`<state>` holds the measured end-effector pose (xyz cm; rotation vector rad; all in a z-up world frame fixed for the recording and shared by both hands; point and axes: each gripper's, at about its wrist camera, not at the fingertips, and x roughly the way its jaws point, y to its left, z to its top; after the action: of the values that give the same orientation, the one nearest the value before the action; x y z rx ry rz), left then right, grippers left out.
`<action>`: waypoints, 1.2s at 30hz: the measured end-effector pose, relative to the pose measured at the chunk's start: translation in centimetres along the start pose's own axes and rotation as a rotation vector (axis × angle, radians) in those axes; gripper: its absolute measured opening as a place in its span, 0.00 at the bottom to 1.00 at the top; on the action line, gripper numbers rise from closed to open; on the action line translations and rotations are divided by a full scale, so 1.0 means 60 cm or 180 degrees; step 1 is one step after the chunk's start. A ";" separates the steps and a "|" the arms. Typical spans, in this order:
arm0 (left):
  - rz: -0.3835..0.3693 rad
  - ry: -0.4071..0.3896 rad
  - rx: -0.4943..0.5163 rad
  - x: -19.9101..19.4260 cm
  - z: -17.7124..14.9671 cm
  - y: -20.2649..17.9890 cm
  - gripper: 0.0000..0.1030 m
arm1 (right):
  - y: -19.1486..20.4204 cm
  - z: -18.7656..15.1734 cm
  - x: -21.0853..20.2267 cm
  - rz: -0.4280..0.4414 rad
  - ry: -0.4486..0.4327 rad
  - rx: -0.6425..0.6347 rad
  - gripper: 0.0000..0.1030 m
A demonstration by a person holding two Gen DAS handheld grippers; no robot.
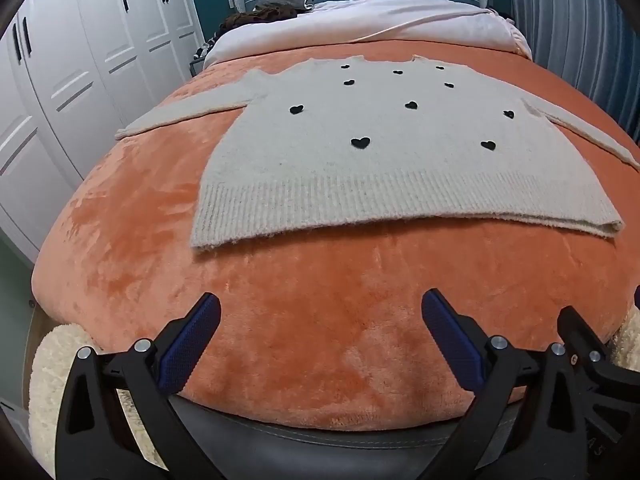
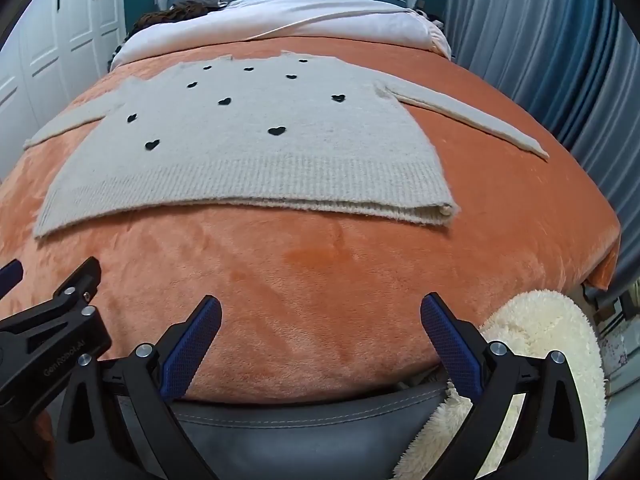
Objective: Fold small clothes
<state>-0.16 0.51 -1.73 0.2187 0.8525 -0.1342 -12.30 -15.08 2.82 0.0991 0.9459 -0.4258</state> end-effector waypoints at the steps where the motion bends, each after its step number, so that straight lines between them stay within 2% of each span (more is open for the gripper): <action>1: 0.0016 -0.0010 0.0016 0.001 -0.001 0.000 0.96 | 0.003 0.003 0.000 -0.0030 0.0003 -0.0007 0.95; 9: 0.0029 0.0005 0.0050 0.007 -0.005 -0.004 0.96 | 0.018 0.007 0.004 -0.0130 0.0077 0.0012 0.95; 36: 0.0020 0.0019 0.0038 0.008 -0.007 -0.002 0.96 | 0.020 0.004 0.005 -0.0135 0.0070 0.0033 0.95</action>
<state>-0.16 0.49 -2.36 0.2331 0.8572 -0.1328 -11.46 -14.15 2.60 0.0933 0.9689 -0.4696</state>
